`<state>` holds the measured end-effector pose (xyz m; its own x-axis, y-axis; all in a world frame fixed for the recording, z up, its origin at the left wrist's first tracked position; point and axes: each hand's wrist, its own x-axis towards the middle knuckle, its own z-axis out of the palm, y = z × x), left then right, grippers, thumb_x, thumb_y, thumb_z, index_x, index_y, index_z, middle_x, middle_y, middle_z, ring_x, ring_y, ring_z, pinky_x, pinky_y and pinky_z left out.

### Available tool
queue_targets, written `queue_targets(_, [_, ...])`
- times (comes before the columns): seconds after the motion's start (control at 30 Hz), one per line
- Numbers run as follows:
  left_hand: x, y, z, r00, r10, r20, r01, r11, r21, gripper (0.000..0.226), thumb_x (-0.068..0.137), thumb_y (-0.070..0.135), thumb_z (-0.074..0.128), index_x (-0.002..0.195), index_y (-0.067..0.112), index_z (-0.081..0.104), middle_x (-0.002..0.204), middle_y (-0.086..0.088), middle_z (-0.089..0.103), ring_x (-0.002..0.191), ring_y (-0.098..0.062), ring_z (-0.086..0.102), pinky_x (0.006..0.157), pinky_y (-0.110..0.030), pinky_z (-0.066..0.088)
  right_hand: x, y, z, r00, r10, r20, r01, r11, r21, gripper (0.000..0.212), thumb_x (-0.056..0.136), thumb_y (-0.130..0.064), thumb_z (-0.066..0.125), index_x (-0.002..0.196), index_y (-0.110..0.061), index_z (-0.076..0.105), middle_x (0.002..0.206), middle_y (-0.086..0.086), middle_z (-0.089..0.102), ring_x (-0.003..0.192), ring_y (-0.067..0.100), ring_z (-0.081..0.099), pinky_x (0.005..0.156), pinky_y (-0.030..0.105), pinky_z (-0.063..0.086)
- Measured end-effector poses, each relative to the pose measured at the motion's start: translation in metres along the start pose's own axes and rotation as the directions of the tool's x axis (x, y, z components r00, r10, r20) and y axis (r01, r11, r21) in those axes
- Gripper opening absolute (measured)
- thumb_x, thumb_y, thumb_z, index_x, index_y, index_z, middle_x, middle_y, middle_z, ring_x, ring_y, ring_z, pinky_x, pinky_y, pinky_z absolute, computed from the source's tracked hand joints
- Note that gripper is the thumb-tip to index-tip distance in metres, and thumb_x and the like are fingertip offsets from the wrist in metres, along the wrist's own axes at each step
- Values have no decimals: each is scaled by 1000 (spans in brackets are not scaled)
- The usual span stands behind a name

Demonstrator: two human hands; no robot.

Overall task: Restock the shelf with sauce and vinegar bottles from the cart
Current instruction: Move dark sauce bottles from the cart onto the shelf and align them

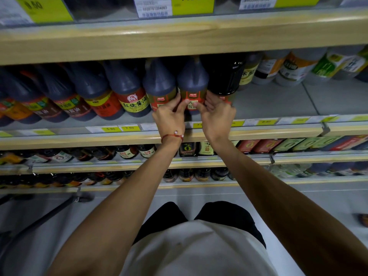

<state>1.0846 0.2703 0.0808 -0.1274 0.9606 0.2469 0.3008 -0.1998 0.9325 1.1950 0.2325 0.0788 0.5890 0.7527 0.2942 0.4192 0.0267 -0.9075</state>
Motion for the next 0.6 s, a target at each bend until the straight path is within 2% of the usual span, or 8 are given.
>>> queue_targets(0.1, [0, -1, 1, 1000, 19, -7, -18, 1000, 9, 34, 84, 25, 81, 114, 10, 76, 112, -4, 75, 105, -9, 69, 99, -35, 55, 0, 4, 3, 1000, 3, 1, -3, 1000, 10, 43, 85, -25, 84, 123, -8, 73, 106, 0, 79, 102, 7, 74, 91, 44, 62])
queue_targets(0.2, [0, -3, 1, 1000, 10, 2, -10, 1000, 0, 35, 84, 24, 81, 116, 9, 75, 112, -3, 75, 105, -7, 69, 99, -35, 55, -1, 3, 1, 999, 12, 36, -12, 1000, -7, 46, 86, -21, 84, 127, -5, 71, 110, 5, 79, 103, 11, 75, 94, 41, 62])
queue_targets(0.37, [-5, 0, -7, 985, -44, 166, 53, 997, -54, 39, 88, 12, 75, 127, 5, 69, 115, 1, 73, 108, -9, 71, 100, -38, 56, -6, -4, -13, 996, 5, 87, 11, 985, -175, 44, 86, -32, 78, 125, -12, 70, 114, 5, 78, 107, 24, 73, 93, 47, 59])
queue_targets(0.47, [-11, 12, -23, 977, 19, 211, -39, 995, 92, 41, 91, 19, 70, 131, 9, 67, 125, -4, 72, 116, -14, 67, 103, -37, 54, -16, -14, -30, 986, -68, 152, 114, 939, -325, 38, 88, -30, 73, 122, -14, 71, 117, 4, 74, 109, 25, 68, 91, 40, 56])
queue_targets(0.57, [-17, 24, -46, 946, 112, 305, -208, 930, 302, 45, 93, 23, 68, 136, 8, 63, 131, -9, 67, 121, -23, 62, 105, -30, 48, -24, -25, -48, 956, -134, 261, 259, 805, -534, 36, 84, -38, 67, 114, -17, 73, 112, 5, 71, 108, 30, 63, 88, 41, 51])
queue_targets(0.6, [-19, 28, -54, 931, 133, 341, -266, 886, 380, 46, 94, 25, 66, 137, 9, 61, 131, -10, 66, 121, -26, 60, 104, -32, 48, -25, -27, -54, 942, -149, 300, 304, 758, -577, 38, 83, -41, 65, 112, -18, 73, 111, 3, 71, 107, 29, 62, 88, 42, 49])
